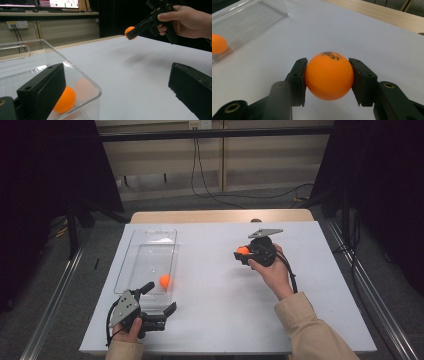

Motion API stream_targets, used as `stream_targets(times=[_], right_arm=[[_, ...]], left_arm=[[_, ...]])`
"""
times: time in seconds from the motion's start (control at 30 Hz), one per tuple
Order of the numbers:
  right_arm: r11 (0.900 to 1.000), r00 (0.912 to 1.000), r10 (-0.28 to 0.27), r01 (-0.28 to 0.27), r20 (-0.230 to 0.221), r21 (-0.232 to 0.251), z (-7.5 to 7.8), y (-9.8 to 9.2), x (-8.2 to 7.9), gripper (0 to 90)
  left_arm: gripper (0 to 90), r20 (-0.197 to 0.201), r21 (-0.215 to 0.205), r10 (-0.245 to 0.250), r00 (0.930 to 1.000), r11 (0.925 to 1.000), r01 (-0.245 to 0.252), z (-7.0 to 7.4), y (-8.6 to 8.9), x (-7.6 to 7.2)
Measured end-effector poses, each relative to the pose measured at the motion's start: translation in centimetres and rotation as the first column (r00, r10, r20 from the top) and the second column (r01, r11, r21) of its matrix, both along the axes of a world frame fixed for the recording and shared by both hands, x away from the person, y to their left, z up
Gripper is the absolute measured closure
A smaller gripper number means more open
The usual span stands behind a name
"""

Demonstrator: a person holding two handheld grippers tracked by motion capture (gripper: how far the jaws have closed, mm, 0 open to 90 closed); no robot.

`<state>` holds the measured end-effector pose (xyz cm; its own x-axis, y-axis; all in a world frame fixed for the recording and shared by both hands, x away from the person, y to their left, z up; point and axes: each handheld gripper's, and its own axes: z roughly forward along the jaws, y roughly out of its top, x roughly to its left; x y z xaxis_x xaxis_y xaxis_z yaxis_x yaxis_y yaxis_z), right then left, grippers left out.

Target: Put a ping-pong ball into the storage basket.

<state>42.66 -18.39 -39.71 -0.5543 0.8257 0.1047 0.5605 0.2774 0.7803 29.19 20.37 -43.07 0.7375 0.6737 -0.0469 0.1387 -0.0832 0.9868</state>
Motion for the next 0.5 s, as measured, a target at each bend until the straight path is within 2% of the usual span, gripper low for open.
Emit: stream_targets(times=[0.5], right_arm=[[1.0, 0.9996, 0.027, -0.027, 0.003, -0.003, 0.5, 1.3, 0.1, 51.3]], left_arm=[[1.1, 0.0, 0.001, 0.0, 1.0, 1.0, 0.0, 0.0, 0.0, 0.0]])
